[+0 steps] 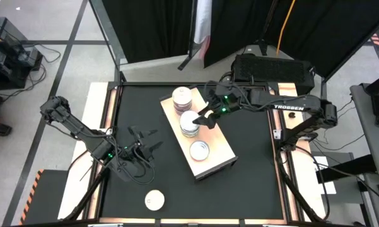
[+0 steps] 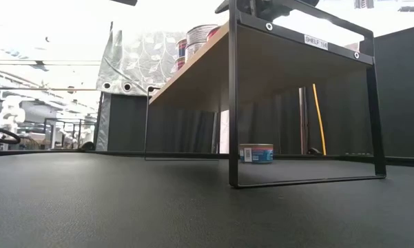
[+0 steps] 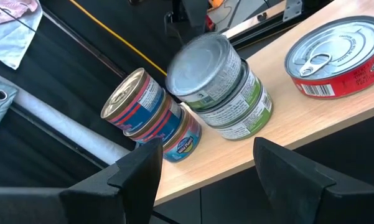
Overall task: Stack canned seafood by type on shelf
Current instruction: Stack the green tuna can on top of the green tuna cans on the shelf, then stack the blue pink tuna can on top of the blue pink tuna cans on the shelf
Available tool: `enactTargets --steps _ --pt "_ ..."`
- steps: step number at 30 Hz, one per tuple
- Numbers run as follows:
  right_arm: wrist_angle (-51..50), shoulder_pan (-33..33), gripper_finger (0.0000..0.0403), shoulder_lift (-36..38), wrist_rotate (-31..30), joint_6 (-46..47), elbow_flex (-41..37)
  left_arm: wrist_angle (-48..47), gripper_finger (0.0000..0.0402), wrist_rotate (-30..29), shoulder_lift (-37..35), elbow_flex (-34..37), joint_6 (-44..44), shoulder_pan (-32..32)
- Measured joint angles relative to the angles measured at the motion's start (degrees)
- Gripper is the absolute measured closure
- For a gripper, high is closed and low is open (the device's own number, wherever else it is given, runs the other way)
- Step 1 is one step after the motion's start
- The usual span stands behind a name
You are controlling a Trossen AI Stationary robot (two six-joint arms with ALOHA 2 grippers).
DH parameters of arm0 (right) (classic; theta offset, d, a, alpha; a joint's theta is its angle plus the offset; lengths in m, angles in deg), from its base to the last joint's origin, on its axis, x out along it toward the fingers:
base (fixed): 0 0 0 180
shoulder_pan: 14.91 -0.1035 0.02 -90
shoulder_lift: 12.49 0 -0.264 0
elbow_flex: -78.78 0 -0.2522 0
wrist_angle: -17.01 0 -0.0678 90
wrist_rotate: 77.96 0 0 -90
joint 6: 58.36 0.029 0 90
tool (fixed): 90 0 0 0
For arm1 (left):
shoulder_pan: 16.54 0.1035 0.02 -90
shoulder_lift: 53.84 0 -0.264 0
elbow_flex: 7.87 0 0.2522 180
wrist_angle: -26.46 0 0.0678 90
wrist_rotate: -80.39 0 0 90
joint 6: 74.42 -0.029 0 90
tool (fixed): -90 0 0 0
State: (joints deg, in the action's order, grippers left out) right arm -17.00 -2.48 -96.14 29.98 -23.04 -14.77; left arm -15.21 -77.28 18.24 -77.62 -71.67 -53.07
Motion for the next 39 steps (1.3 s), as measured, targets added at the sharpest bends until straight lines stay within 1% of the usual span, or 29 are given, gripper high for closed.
enactTargets --steps 5,14,19,25,28,30,33,36,39 --pt "-2.5 0.0 0.0044 0.3 0.0 -0.2 0.0 0.2 0.0148 0.0 0.0 0.0 0.1 0.0" --pt "0.3 -0.5 0.0044 0.3 -0.4 0.1 0.0 0.5 0.0148 0.0 0.0 0.0 0.1 0.0" --pt "-1.8 -0.5 0.0044 0.7 -0.5 0.5 0.0 0.4 0.0148 0.0 0.0 0.0 0.1 0.0" --pt "-6.0 -1.6 0.0044 4.0 -4.4 -0.3 0.0 0.0 0.0148 0.0 0.0 0.0 0.0 0.0" --pt "-11.8 -2.8 0.0044 7.3 -6.5 -1.5 0.0 -0.1 0.0148 0.1 0.0 0.0 0.8 -0.4" --pt "-17.0 -4.7 0.0044 9.9 -9.9 -3.0 0.0 0.0 0.0148 1.7 -0.2 0.0 1.4 -1.2" --pt "-24.1 -9.2 0.0044 13.8 -18.3 -4.4 0.0 0.6 0.0148 7.7 -1.5 0.0 4.0 -2.8" --pt "-28.9 -14.9 0.0044 17.2 -28.4 -4.3 0.0 0.6 0.0148 16.8 -2.9 0.0 9.2 -4.5" --pt "-30.9 -20.7 0.0044 19.4 -37.3 -3.1 -0.7 0.6 0.0148 25.4 -3.2 0.0 15.0 -6.0"
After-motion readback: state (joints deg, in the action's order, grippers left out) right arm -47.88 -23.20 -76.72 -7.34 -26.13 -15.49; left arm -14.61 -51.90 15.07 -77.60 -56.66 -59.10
